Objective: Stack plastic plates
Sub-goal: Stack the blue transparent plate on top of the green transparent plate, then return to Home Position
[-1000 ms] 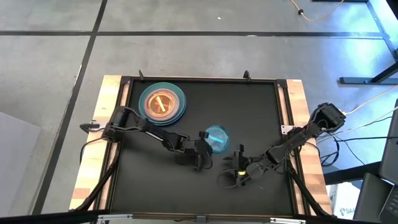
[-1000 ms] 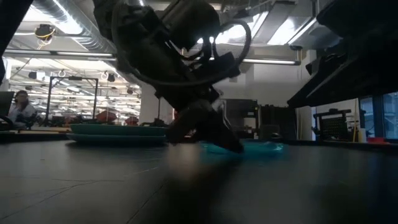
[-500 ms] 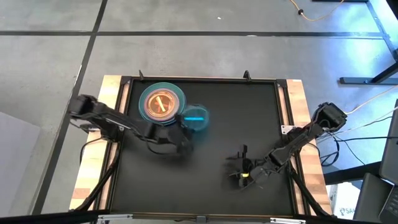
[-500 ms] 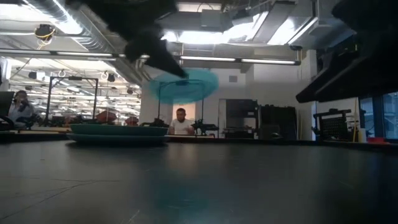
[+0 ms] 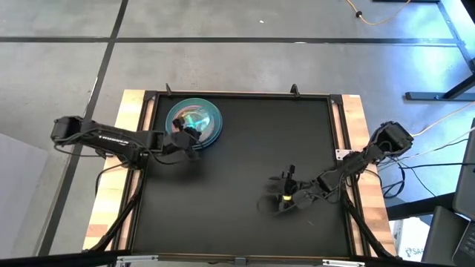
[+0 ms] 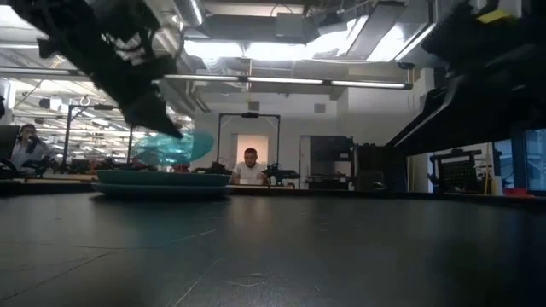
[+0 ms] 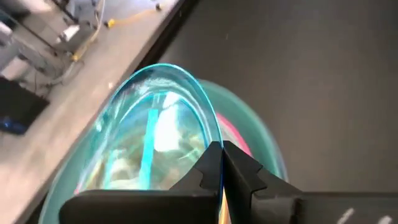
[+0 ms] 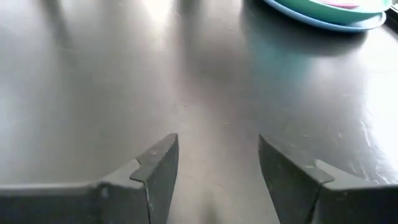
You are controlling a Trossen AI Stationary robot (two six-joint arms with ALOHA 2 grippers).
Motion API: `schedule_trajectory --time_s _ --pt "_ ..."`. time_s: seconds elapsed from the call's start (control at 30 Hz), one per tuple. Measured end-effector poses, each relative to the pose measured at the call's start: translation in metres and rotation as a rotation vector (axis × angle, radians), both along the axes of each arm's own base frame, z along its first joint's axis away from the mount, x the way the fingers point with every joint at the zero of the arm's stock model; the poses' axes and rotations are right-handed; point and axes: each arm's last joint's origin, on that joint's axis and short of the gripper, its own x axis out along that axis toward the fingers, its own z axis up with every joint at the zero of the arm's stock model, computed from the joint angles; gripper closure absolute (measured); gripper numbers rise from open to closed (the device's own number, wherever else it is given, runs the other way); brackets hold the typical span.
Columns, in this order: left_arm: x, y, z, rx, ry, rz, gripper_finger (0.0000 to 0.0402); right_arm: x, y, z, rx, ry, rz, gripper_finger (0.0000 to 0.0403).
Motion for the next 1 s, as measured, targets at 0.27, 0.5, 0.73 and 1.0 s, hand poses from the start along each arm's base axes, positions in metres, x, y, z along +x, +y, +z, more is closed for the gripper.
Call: schedule_trajectory --time_s 0.27,0.5,0.73,1.0 --pt "-0.013 0.012 -0.026 -0.087 0.021 0.058 0.0387 0.006 -0.012 -0.002 0.01 0.034 -0.013 0.0191" --pt "-0.01 0.01 -0.023 -0.153 0.014 -0.01 0.0305 0.012 -0.024 -0.003 0.025 0.068 -0.003 0.0192" --pt "-0.003 0.0 0.011 -0.116 -0.099 -0.182 0.0282 0.016 -0.043 0.015 0.059 0.055 0.058 0.0192" --pt "-0.005 -0.002 0.022 -0.171 -0.341 -0.462 0.0319 0.008 -0.091 0.053 0.054 -0.009 0.067 0.024"
